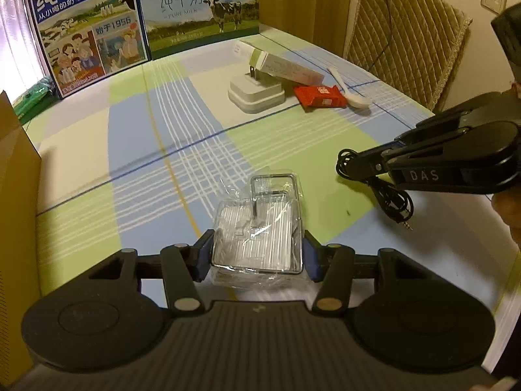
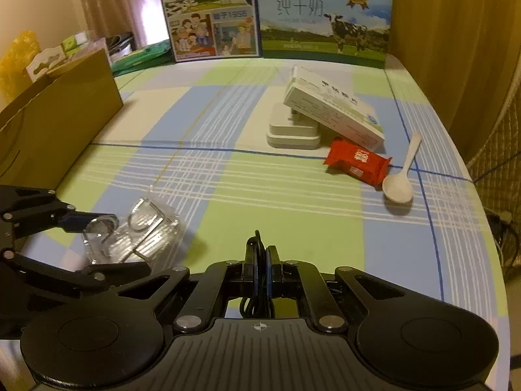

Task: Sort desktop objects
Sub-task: 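Carry the clear tray and black cable over the cardboard box with both tools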

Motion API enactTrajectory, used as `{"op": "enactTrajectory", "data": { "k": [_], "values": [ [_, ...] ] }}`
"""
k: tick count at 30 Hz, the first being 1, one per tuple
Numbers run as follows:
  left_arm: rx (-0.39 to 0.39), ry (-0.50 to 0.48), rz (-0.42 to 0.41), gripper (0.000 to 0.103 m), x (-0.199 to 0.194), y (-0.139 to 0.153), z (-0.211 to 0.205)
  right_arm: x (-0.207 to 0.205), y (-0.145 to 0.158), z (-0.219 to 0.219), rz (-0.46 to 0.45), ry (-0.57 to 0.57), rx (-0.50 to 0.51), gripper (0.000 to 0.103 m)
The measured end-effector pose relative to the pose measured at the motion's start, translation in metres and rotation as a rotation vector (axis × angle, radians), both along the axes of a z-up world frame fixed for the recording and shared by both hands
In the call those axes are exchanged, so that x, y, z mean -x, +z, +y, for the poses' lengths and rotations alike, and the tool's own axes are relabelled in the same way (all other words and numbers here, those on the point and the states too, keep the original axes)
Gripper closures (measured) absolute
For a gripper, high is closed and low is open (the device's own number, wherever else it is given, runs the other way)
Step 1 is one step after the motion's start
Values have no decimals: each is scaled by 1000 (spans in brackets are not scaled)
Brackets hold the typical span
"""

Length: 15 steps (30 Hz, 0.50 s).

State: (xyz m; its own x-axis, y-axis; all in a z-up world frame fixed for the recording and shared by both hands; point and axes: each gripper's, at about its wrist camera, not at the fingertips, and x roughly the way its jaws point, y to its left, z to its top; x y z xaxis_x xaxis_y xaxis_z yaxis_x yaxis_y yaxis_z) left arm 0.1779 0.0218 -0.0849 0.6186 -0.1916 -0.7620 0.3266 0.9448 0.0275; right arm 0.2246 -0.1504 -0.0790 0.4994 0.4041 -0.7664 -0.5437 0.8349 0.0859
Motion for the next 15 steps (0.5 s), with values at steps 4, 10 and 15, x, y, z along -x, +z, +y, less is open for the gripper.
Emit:
{"op": "enactTrajectory", "data": {
  "k": [4,10,15],
  "values": [
    [4,7,11,54,-1,-2,1,0,3,-4,-1,-15,-28,101],
    [19,19,-27,54,3,7,4,1,12,-10,-26,-47,-77,101],
    [16,24,-50,54,11,18,8,9,19,-9,-33,-44,-107,101]
  ]
}}
